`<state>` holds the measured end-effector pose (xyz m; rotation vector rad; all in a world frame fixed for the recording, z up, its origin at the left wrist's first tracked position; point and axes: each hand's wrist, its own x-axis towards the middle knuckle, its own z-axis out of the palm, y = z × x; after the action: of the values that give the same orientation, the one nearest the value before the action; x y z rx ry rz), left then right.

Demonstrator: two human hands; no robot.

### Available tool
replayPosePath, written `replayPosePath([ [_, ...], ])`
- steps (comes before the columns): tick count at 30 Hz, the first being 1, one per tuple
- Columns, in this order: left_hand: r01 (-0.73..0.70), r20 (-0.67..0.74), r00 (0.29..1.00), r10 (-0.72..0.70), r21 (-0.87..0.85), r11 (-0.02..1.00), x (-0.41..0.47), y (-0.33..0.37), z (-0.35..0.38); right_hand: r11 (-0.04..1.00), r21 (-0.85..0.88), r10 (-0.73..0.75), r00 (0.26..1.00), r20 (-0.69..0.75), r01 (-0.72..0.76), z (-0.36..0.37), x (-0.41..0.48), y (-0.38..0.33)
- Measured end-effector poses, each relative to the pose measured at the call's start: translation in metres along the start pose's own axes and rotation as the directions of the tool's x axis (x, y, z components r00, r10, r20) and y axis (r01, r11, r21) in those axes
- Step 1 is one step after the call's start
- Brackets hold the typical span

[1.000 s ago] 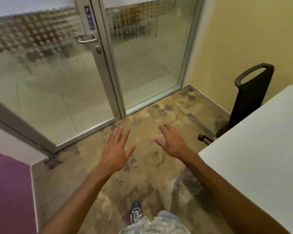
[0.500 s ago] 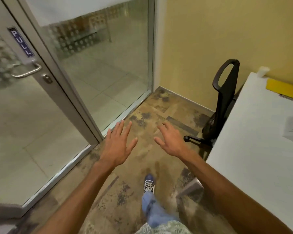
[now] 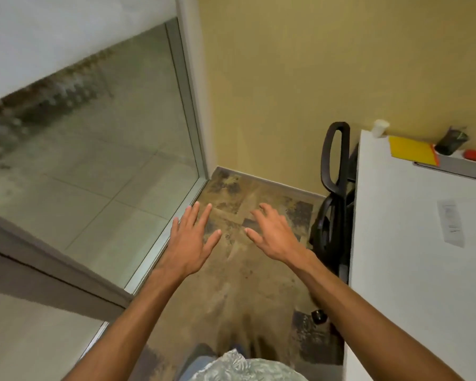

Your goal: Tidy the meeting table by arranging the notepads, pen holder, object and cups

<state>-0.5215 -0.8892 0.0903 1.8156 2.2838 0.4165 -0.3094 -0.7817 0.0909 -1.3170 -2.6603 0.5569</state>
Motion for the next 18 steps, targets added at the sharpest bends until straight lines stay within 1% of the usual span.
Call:
replayPosePath([
  [4, -0.120, 0.000, 0.993, 0.120, 0.014, 0.993, 0.080, 0.003, -0.001, 0.996, 0.019, 0.085, 0.994, -0.067, -0.084, -0.017, 0.042, 0.021],
  [9, -0.253, 0.016, 0.967, 0.253, -0.015, 0.967, 0.180, 0.009, 0.001, 0.975, 0.053, 0.221, 0.968, -0.119, -0.216, -0.027, 0.098, 0.051],
  [14, -0.371, 0.047, 0.927, 0.372, -0.036, 0.928, 0.277, 0.012, 0.000, 0.943, 0.043, 0.332, 0.927, -0.173, -0.330, -0.044, 0.161, 0.073],
  [18, -0.458, 0.106, 0.882, 0.459, -0.041, 0.888, 0.350, 0.014, -0.006, 0.909, 0.081, 0.416, 0.880, -0.231, -0.409, -0.063, 0.211, 0.082],
])
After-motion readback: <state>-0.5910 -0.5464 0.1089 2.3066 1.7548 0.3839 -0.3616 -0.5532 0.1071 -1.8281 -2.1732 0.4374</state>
